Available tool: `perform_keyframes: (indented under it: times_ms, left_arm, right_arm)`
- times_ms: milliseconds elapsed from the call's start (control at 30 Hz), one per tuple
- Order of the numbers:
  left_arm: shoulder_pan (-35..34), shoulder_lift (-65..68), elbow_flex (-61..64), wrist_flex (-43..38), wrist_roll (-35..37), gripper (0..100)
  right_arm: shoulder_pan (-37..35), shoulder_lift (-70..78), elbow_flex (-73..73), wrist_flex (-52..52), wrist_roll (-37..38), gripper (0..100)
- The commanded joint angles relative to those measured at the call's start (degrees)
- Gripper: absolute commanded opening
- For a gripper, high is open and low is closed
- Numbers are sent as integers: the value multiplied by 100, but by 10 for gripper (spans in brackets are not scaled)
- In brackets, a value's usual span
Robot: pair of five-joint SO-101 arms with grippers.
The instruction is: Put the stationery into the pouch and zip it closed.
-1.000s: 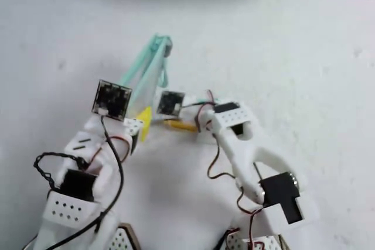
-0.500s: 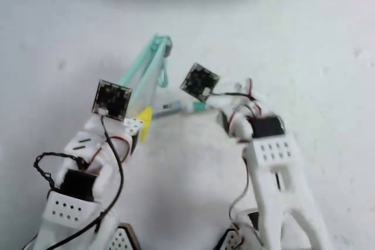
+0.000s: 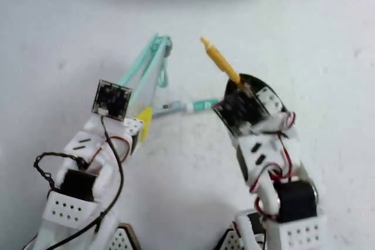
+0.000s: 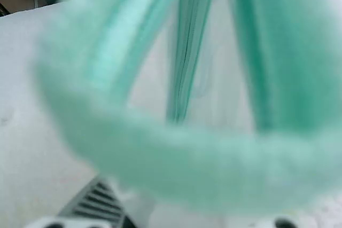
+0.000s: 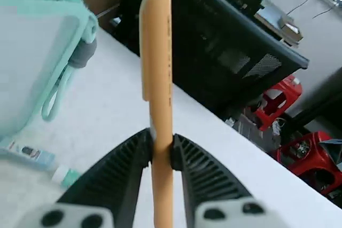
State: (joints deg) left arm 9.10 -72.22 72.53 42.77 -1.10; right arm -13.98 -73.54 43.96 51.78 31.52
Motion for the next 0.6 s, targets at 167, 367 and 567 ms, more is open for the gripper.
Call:
perform_keyframes:
  times_ms: [167,367,567]
  left_arm:
    - [119,-40,-35,-62,88,199]
    - [119,-40,-35,-62,97,246]
    - [127,-48,-35,-62,97,248]
  right_arm:
    - [-48,-154,-1178,-4,-879,17]
    - [-48,505,-1802,-4,-1556,17]
    - [-119,1059,-2558,-31,-2813,17]
